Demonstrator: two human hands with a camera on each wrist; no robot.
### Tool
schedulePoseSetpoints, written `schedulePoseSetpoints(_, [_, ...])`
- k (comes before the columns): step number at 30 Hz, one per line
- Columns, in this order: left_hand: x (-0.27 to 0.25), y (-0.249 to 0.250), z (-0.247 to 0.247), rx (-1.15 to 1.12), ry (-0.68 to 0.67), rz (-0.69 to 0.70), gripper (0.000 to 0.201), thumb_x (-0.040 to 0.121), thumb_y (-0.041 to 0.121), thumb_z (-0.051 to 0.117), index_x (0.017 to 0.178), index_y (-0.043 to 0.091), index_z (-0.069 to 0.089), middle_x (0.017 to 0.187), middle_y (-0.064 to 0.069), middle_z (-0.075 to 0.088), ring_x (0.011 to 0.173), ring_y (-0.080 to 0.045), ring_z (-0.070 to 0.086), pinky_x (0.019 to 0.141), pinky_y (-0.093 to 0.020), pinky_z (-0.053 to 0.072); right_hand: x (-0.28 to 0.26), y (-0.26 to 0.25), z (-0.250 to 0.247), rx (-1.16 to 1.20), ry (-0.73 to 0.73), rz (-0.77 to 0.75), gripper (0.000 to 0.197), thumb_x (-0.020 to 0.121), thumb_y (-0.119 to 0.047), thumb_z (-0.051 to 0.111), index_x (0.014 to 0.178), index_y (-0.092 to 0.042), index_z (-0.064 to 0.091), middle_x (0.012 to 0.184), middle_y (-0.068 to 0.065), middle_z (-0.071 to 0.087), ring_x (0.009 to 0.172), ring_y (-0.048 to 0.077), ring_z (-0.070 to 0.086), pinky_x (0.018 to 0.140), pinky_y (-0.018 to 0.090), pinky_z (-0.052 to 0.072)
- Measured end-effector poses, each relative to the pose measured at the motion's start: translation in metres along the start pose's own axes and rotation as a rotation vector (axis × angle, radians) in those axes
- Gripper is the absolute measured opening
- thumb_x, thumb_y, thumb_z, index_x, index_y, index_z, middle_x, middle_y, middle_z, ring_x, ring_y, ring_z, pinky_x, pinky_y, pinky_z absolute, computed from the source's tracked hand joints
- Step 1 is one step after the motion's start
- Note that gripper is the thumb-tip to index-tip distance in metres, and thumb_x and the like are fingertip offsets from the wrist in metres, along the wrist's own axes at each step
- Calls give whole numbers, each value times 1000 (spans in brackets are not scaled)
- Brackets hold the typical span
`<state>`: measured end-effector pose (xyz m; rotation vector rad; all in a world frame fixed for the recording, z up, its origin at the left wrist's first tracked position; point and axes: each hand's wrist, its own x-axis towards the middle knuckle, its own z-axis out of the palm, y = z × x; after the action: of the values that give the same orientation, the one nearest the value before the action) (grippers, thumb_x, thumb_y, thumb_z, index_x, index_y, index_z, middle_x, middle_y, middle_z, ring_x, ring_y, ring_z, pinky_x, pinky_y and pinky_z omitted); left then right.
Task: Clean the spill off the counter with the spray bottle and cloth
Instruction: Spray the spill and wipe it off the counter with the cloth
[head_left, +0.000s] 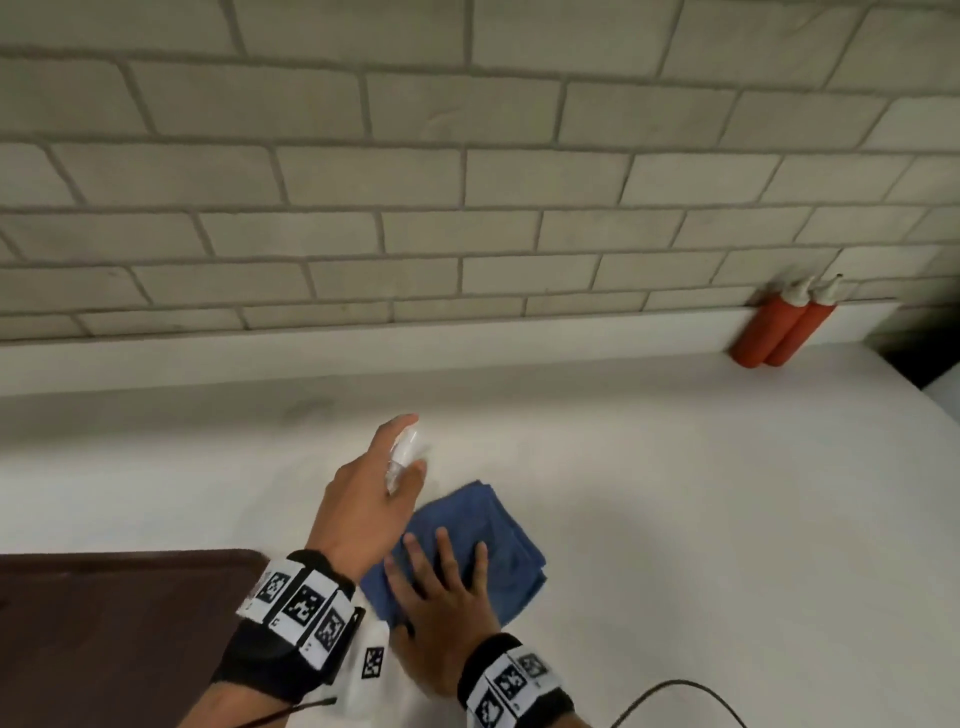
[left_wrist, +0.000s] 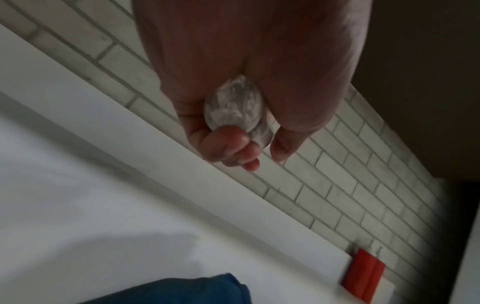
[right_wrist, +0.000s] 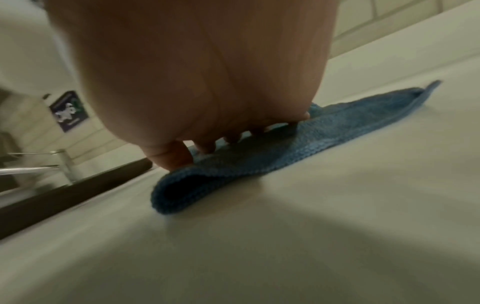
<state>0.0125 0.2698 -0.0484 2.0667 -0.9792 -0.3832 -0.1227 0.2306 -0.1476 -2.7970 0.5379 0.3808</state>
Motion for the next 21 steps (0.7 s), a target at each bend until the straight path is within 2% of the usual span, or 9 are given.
schedulePoseSetpoints(2, [8, 2, 1, 41, -31, 18, 43, 100, 38, 52, 140, 50, 40, 99, 7, 68, 84, -14, 62, 75, -29, 44, -6, -17, 16, 17, -69, -2, 62, 82, -57, 40, 140, -38, 49, 156, -5, 39, 148, 29, 21, 111, 64, 4])
schedulePoseSetpoints(4, [21, 4, 3, 116, -67, 37, 43, 101, 37, 50, 142, 47, 41, 118, 4, 67, 99, -20, 63, 83, -29, 43, -9, -18, 33, -12, 16, -21, 58, 79, -65, 42, 134, -47, 51, 153, -15, 42, 143, 24, 33, 110, 60, 7])
schedulePoseSetpoints(6, [40, 6, 8, 165, -67, 57, 43, 101, 35, 49, 143, 44, 42, 127, 1, 66, 108, -27, 65, 88, -31, 46, -13, -7, 31, -30, 6, -25, 58, 85, -69, 36, 140, -52, 42, 154, -20, 38, 144, 21, 37, 109, 59, 7])
schedulePoseSetpoints(8, [61, 12, 16, 162, -27, 73, 37, 100, 32, 50, 136, 40, 46, 112, -7, 71, 96, -33, 68, 85, -36, 53, -17, 8, 26, -24, 14, 5, 60, 86, -70, 34, 143, -54, 36, 154, -22, 38, 143, 18, 37, 107, 58, 9])
schedulePoseSetpoints(11, [88, 27, 33, 141, 38, 76, 28, 97, 25, 52, 125, 30, 51, 81, -11, 66, 76, -39, 65, 73, -39, 55, -30, 36, 18, 21, 64, 69, 58, 79, -69, 42, 134, -55, 46, 146, -23, 48, 135, 17, 49, 106, 55, 11])
schedulePoseSetpoints(13, [98, 36, 47, 135, 53, 63, 28, 97, 25, 53, 124, 28, 52, 83, -10, 65, 79, -39, 65, 73, -34, 51, -42, 63, 13, 32, 116, 121, 60, 75, -69, 45, 132, -52, 50, 142, -22, 53, 131, 18, 53, 106, 54, 10])
schedulePoseSetpoints(16, [104, 48, 69, 125, 25, 69, 30, 97, 26, 53, 127, 32, 50, 90, -7, 63, 80, -34, 63, 74, -31, 47, -65, 111, 9, -12, 149, 196, 64, 71, -68, 47, 132, -47, 54, 139, -18, 57, 131, 21, 43, 109, 54, 7])
schedulePoseSetpoints(18, [105, 58, 82, 140, 19, 82, 28, 97, 25, 53, 123, 33, 49, 88, -9, 66, 79, -35, 63, 76, -35, 52, -82, 146, 8, -38, 140, 243, 69, 70, -69, 49, 134, -46, 54, 139, -16, 58, 130, 21, 40, 109, 53, 6])
schedulePoseSetpoints(21, [106, 73, 100, 153, 17, 73, 22, 96, 25, 53, 115, 34, 48, 85, -13, 67, 78, -40, 63, 77, -41, 56, -109, 199, 10, -42, 137, 314, 77, 70, -69, 48, 143, -43, 41, 141, -16, 56, 130, 20, 40, 108, 52, 5])
